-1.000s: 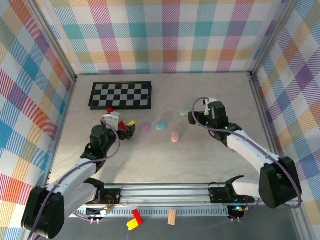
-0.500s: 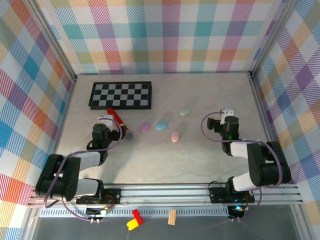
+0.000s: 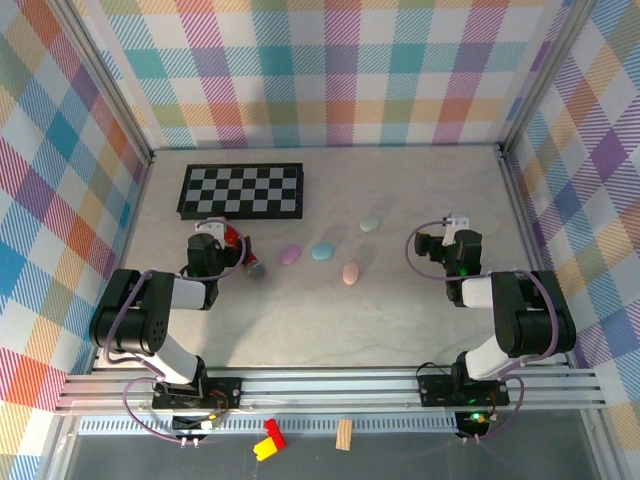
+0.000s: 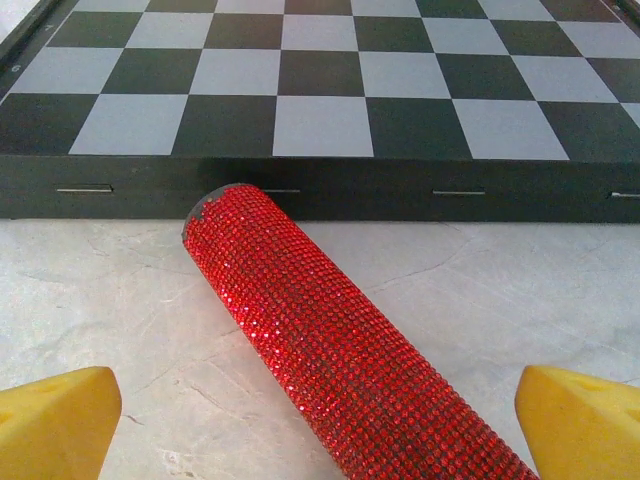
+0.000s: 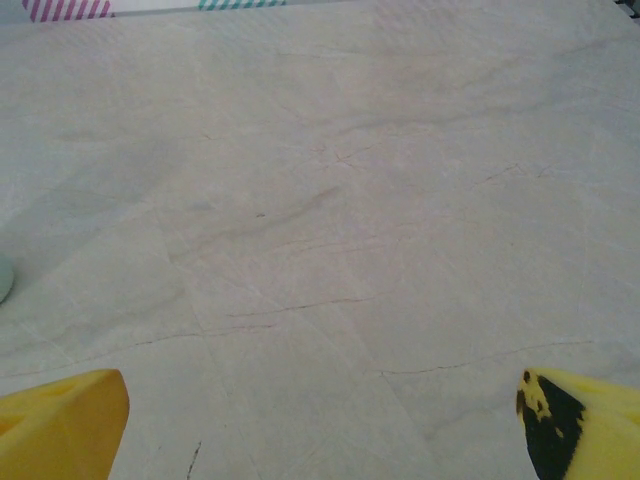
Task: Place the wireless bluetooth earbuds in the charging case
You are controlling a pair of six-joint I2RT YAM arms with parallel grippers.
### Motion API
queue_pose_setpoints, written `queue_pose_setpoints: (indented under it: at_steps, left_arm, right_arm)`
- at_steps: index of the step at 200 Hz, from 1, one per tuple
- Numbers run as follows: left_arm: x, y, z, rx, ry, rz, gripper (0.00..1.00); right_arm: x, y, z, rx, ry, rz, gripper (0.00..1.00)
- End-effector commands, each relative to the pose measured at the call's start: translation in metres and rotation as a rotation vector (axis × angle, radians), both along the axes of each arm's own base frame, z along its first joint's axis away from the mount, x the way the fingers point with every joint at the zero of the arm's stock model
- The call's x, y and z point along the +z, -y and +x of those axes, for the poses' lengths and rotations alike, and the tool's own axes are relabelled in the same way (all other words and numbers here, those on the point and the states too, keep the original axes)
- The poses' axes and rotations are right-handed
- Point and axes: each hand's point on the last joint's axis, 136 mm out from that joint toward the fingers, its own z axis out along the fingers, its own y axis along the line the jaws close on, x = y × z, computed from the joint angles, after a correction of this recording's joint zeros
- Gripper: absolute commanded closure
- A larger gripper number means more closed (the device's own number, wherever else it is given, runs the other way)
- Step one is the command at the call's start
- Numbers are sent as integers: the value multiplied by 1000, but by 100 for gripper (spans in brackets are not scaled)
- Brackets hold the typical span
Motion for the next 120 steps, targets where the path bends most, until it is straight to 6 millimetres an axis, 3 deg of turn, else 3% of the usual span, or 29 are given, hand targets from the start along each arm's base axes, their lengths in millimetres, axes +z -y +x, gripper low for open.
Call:
queue_pose_setpoints:
  at_steps: [1,120]
  left_arm:
    - [13,-6,8,30,47,-15,0]
    - [13,-6,9,29,43,-17,0]
  right_arm:
    - [16,-1,8,8,58,14,1]
    - [16,0,8,7,58,14,1]
